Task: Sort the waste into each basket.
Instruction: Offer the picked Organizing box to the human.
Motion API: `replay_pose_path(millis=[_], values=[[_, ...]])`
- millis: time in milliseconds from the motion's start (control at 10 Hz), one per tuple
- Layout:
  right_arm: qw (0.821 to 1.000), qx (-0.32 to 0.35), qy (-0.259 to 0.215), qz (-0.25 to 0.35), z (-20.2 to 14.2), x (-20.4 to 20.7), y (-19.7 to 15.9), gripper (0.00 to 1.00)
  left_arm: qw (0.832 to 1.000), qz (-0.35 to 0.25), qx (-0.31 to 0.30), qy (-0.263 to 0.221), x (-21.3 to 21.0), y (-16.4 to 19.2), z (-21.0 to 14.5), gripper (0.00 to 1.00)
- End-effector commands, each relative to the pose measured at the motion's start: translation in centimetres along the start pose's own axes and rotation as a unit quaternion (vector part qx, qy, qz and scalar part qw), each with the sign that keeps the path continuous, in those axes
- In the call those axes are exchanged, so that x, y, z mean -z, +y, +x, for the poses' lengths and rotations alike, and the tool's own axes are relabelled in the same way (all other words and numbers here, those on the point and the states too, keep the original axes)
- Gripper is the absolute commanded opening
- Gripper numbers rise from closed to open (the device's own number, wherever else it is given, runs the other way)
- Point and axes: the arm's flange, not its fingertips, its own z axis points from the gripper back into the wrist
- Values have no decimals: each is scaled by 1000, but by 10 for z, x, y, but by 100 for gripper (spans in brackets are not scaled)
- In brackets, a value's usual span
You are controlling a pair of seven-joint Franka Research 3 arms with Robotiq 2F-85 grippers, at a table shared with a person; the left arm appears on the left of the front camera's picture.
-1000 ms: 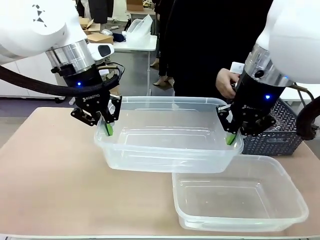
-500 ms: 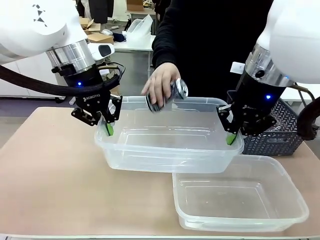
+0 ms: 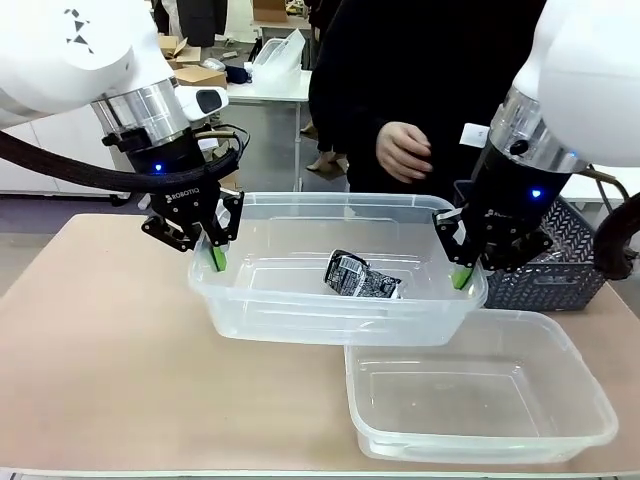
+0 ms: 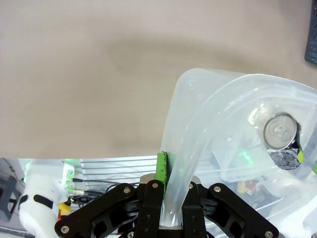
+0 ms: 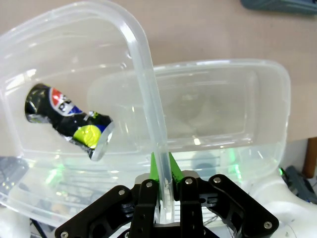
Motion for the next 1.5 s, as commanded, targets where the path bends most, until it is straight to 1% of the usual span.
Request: replay_pose_path(millis=[0, 1400], values=[[1000, -3, 4, 4, 1, -4, -1, 6, 1000, -2, -9, -6, -4, 4, 0, 5], [1000, -3, 4, 4, 1, -4, -1, 6, 1000, -2, -9, -6, -4, 4, 0, 5]])
